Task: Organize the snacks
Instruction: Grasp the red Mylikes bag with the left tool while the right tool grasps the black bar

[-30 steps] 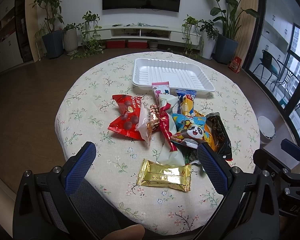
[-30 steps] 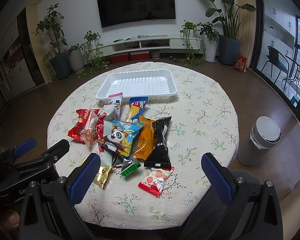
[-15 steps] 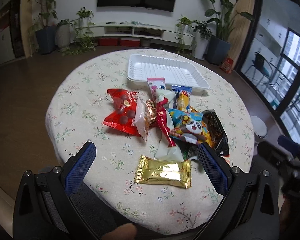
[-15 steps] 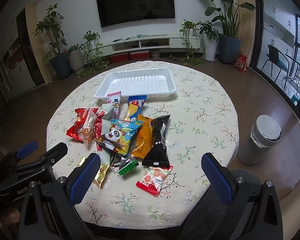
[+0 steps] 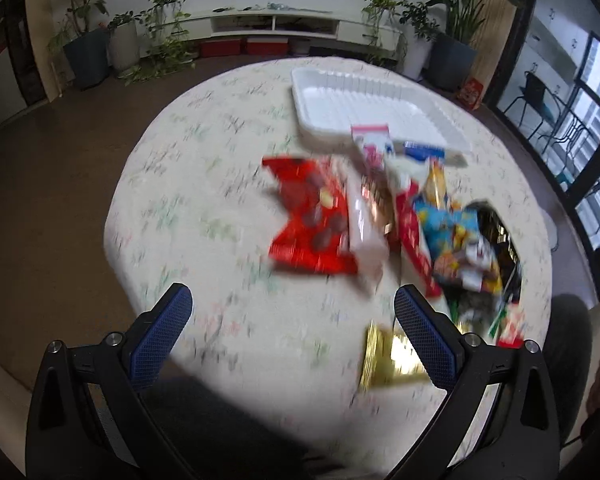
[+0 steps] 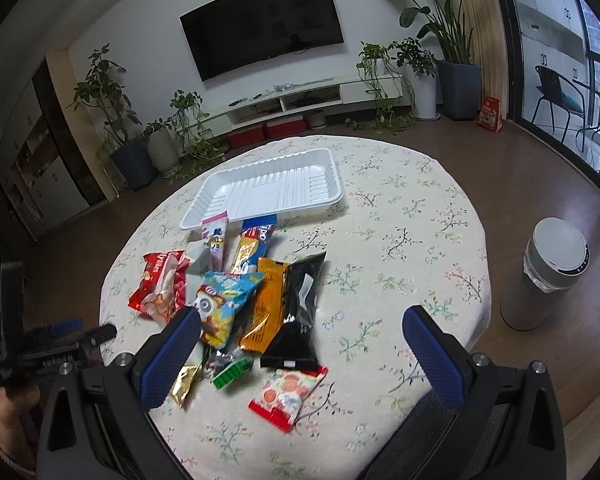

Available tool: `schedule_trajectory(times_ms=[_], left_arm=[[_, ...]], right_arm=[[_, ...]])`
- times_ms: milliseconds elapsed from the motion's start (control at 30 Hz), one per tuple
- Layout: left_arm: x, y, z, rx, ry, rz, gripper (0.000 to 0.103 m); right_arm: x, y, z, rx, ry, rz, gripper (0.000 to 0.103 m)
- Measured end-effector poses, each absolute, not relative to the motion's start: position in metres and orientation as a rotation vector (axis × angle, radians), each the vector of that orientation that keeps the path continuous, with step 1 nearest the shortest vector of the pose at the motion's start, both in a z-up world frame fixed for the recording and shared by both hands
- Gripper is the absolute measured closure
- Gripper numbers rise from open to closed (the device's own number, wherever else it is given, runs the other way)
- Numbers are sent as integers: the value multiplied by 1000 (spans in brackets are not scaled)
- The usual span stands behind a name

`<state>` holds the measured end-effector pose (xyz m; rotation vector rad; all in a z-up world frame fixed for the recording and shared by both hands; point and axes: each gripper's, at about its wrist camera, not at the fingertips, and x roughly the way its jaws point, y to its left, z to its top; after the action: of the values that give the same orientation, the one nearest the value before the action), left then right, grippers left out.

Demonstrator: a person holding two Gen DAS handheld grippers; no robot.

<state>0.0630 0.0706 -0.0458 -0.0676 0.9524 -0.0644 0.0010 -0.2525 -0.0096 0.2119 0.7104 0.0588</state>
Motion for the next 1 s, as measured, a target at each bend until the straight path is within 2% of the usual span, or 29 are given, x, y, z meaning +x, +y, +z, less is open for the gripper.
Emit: schedule_trajectory(times_ms=[200, 500, 733, 800, 867, 900, 933, 1000], left_arm=[[125, 67, -42, -49, 1029, -109, 0], [182, 65, -82, 26, 1145, -67, 1], [197, 62, -87, 100, 1134, -63, 1], [199, 62, -90, 119, 1149, -53, 7], [203, 67, -97, 125, 1169, -52, 45], [205, 70, -101, 113, 1184, -62, 53], [205, 72, -104, 106, 1192, -65, 56], [208, 76, -108, 103, 1198, -70, 57]], right_arm=[[27, -261, -24, 242, 807, 66, 0], [47, -254, -44, 185, 870, 62, 6], [64, -244, -51, 135, 925, 112, 21], [65, -243, -54, 134, 936, 117, 22], [67, -243, -56, 139, 945, 119, 23], [68, -244, -57, 139, 949, 116, 23], [69, -244, -58, 138, 954, 111, 23], [71, -245, -61, 146, 968, 109, 23]])
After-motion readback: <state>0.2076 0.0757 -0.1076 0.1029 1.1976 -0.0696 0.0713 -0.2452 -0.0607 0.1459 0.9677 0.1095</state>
